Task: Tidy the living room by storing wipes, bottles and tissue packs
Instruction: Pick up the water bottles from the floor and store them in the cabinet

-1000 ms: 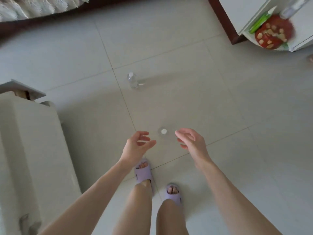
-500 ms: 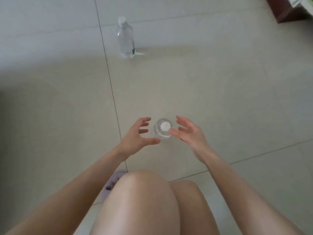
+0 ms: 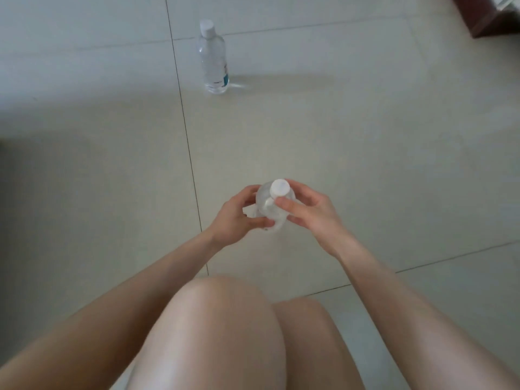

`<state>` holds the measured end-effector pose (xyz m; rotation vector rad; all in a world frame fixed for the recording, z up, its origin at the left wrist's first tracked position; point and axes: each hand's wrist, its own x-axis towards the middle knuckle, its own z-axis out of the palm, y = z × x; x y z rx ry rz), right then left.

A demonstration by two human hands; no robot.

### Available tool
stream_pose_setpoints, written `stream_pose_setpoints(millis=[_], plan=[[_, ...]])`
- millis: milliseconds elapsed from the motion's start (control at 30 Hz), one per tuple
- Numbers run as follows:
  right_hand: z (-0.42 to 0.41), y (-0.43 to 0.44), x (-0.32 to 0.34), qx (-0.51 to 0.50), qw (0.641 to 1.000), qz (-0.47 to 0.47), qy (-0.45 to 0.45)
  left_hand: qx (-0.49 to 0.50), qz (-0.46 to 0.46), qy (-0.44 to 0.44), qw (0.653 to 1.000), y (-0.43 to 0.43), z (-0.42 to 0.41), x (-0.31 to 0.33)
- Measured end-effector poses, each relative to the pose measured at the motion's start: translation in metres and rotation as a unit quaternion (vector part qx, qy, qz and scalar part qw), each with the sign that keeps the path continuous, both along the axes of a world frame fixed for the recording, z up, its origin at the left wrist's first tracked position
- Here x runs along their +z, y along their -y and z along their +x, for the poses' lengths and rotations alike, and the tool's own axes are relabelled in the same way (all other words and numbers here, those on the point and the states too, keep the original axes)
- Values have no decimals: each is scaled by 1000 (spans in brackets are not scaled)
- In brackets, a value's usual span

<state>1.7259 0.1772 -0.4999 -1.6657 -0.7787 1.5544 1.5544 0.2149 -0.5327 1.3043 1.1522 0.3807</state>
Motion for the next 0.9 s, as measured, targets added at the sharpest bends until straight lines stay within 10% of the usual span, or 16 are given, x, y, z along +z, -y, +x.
stream_pose_setpoints(millis=[600,900], plan=[[-72,-140,669,168,978,125,21,163,25,190,968,-77,-74,657],[-157,-247,809,231,950,202,50,218,108,198,950,-164,-151,799]])
